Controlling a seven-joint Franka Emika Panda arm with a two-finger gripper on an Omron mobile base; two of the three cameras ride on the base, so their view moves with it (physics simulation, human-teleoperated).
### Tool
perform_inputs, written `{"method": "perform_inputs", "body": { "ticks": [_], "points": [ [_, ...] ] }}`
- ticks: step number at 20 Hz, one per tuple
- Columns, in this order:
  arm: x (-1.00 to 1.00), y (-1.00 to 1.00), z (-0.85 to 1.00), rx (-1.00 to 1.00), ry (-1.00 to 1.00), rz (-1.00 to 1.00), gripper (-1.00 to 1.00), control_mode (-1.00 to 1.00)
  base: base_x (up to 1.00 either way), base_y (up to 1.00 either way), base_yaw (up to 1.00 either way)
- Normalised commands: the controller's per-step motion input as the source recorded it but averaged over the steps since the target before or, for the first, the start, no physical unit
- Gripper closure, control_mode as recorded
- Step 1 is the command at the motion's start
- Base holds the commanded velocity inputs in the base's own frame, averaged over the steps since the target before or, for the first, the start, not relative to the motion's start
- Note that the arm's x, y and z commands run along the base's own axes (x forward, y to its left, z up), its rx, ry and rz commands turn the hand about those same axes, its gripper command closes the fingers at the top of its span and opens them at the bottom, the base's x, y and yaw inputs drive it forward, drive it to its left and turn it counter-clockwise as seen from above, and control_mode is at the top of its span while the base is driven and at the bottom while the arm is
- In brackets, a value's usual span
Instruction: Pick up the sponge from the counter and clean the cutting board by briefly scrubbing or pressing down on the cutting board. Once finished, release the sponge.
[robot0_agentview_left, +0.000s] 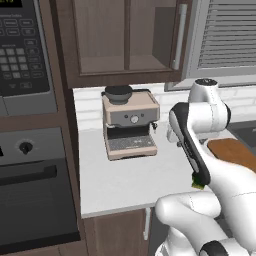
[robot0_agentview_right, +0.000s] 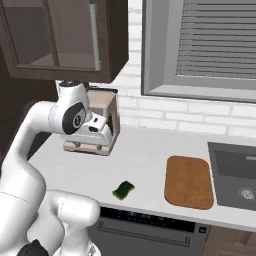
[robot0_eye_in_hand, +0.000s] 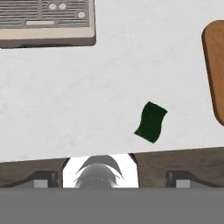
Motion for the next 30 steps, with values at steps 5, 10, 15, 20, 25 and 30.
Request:
{"method": "perform_inputs", "body": {
  "ticks": [5,10,15,20,25,30],
  "points": [
    [0.0,-0.37,-0.69,0.02,0.11,-0.17,-1.0,-1.0,0.0,0.0,0.0],
    [0.16,-0.57,-0.49,0.03,0.09,-0.04,-1.0,-1.0,0.0,0.0,0.0],
    [0.3,-0.56,-0.43,0.0,0.08,0.0,-1.0,-1.0,0.0,0.0,0.0],
    [0.32,-0.47,-0.57,0.02,0.02,0.0,-1.0,-1.0,0.0,0.0,0.0],
    [0.31,-0.36,-0.52,0.13,0.0,0.0,-1.0,-1.0,0.0,0.0,0.0],
    [0.18,-0.06,-0.22,0.04,0.04,-0.01,-1.0,-1.0,0.0,0.0,0.0]
  ]
}}
